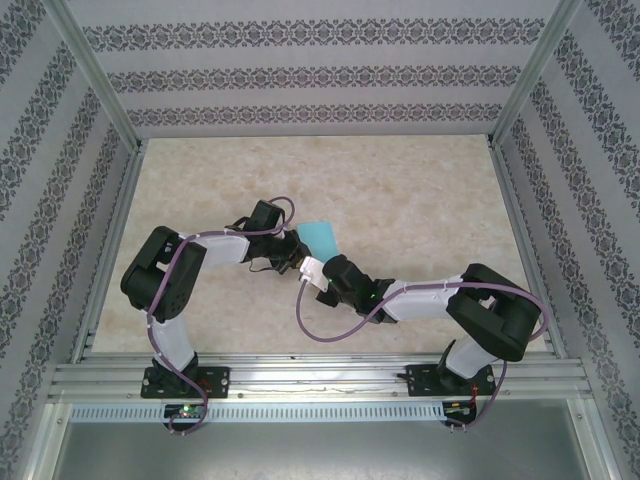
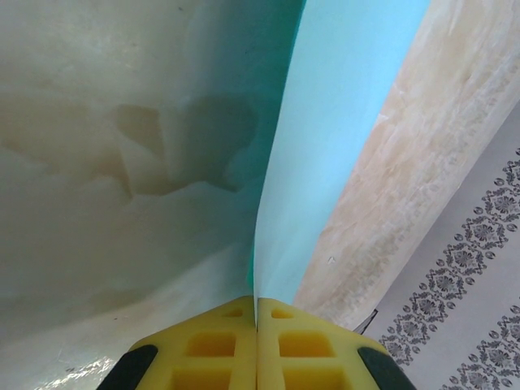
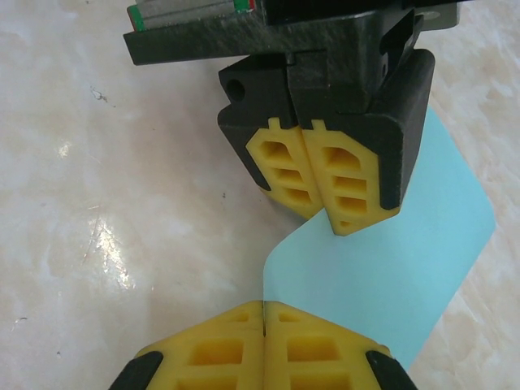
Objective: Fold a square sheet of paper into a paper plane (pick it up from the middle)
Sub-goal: Third fold the triangle at the center of the table.
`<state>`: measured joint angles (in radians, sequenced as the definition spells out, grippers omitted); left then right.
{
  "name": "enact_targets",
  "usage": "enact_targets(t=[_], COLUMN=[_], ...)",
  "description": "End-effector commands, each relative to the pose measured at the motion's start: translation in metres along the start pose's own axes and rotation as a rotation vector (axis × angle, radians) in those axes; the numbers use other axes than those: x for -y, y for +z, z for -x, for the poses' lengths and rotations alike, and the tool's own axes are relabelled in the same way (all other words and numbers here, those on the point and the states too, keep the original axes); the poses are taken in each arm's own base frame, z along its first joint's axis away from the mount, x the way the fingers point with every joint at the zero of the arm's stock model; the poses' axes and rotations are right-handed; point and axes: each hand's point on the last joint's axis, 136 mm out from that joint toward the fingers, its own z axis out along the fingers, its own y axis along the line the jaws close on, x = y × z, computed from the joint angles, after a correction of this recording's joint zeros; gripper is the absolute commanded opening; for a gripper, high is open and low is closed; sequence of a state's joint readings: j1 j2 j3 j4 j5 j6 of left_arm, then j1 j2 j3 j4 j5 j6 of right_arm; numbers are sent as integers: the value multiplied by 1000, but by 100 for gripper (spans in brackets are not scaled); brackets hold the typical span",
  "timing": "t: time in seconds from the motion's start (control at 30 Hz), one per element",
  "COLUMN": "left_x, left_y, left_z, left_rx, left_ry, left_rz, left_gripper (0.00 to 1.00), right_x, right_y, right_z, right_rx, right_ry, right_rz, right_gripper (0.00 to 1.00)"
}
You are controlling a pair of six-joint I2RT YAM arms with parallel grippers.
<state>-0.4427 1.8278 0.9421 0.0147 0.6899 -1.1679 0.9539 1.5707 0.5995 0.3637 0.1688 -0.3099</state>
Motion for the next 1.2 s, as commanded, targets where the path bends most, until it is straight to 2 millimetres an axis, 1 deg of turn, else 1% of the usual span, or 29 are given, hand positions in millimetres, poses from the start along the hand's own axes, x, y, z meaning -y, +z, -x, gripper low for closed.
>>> enact_targets(t=[0.0,0.03,0.13,0.23,0.3,0.43,0.5,0.63,0.7,0.8,0.9,1.0,1.07,1.17], left_x=[-1,-1,-3,-6,-10,-13,-12,1,19,51,70,78,82,77], left_y=[-3,-4,-4,-8,-16,-42,-59,-89,-96,-92,-77,-61,-49,-31], left_z=[3,3,4,6,9,15,19,31,38,42,44,48,51,56], left_rx=[0,0,0,12,33,91,132,215,243,197,113,70,49,19], left_ry=[-11,-10,-15,-9,2,66,113,178,233,319,353,389,406,398], left_rz=[-11,-11,-7,0,35,122,182,222,173,92,59,76,75,97], left_gripper=[9,10,17,33,41,49,51,53,51,47,42,40,40,38], right_x=[-1,-1,-1,-3,-8,-17,-19,-18,-16,-8,0,7,8,9], right_y=[-1,-1,-1,-1,-3,-8,-9,-9,-9,-6,-3,1,3,5], right_z=[5,6,5,6,8,15,18,23,26,27,29,28,28,26], right_rx=[15,15,15,23,36,65,66,60,62,60,55,47,44,37], right_ry=[15,17,22,45,92,235,317,483,565,660,751,816,830,836], right_rz=[-6,-6,-7,12,65,203,265,378,428,468,501,512,513,504], right_gripper=[0,0,0,0,0,0,0,0,0,0,0,0,0,0])
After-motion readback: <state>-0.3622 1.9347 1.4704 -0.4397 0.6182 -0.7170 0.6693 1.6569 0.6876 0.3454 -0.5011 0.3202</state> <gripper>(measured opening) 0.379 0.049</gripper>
